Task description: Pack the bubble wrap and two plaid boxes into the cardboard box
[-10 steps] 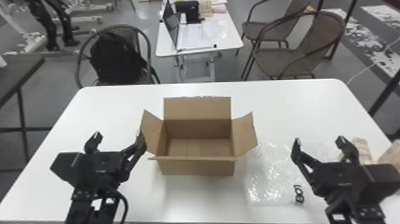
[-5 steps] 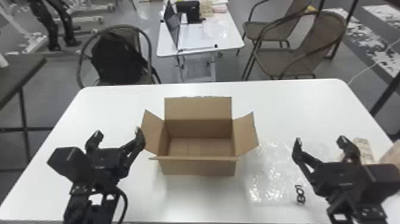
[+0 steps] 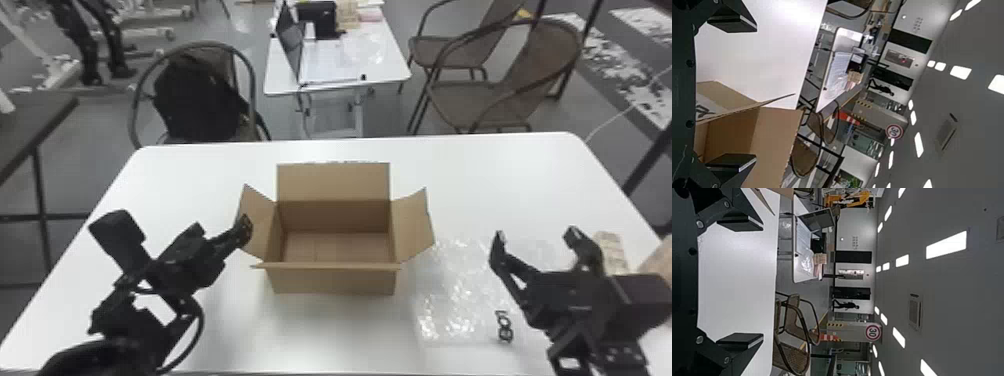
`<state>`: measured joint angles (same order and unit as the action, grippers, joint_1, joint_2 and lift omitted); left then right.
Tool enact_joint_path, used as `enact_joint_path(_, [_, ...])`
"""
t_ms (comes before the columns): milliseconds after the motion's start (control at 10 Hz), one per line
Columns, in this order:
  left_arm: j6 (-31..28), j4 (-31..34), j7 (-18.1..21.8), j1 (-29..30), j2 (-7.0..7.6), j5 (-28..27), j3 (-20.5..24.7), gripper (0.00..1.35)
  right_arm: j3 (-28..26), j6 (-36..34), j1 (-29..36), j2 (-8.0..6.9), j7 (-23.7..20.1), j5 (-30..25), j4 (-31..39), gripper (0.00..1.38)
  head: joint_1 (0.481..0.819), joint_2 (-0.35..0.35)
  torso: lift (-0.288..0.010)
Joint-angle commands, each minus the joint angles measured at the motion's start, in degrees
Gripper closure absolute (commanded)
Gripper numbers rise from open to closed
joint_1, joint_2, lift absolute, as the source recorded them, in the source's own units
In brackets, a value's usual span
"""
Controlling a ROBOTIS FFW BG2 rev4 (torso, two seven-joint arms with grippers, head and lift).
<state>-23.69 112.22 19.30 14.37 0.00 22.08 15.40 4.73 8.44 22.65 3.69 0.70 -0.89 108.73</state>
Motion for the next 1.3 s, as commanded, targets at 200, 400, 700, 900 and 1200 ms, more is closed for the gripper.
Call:
enact_joint_path(200, [-7.9, -0.1, 1.5, -1.6, -0.15, 1.8, 1.7, 0.14, 0.0, 0.0, -0.2, 0.09, 0.0, 0.1, -0.2, 0.29, 0.695, 0.089, -0.11])
enact_joint_path(400, [-8.7, 0.0, 1.5, -2.3, -0.15, 1.4, 1.2, 0.14, 0.0, 0.0, -0.2, 0.27, 0.0, 0.3, -0.3, 0.29, 0.695, 0.085, -0.11])
enact_joint_path(700, [-8.5, -0.1, 2.6, -3.0, -0.15, 0.2, 1.3, 0.19, 0.5, 0.0, -0.7, 0.88, 0.0, 0.8, -0.4, 0.29, 0.695, 0.079, -0.11])
enact_joint_path(900, [-7.1, -0.1, 2.9, -2.8, -0.15, -0.3, 1.2, 1.11, 0.5, 0.0, -0.6, 0.97, 0.0, 1.0, -0.5, 0.29, 0.695, 0.08, -0.11])
enact_joint_path(1200, [-6.2, -0.1, 3.0, -2.4, -0.15, -0.5, 1.5, 1.21, 0.5, -0.1, -0.6, 1.06, 0.0, 1.2, -0.5, 0.29, 0.695, 0.085, -0.11])
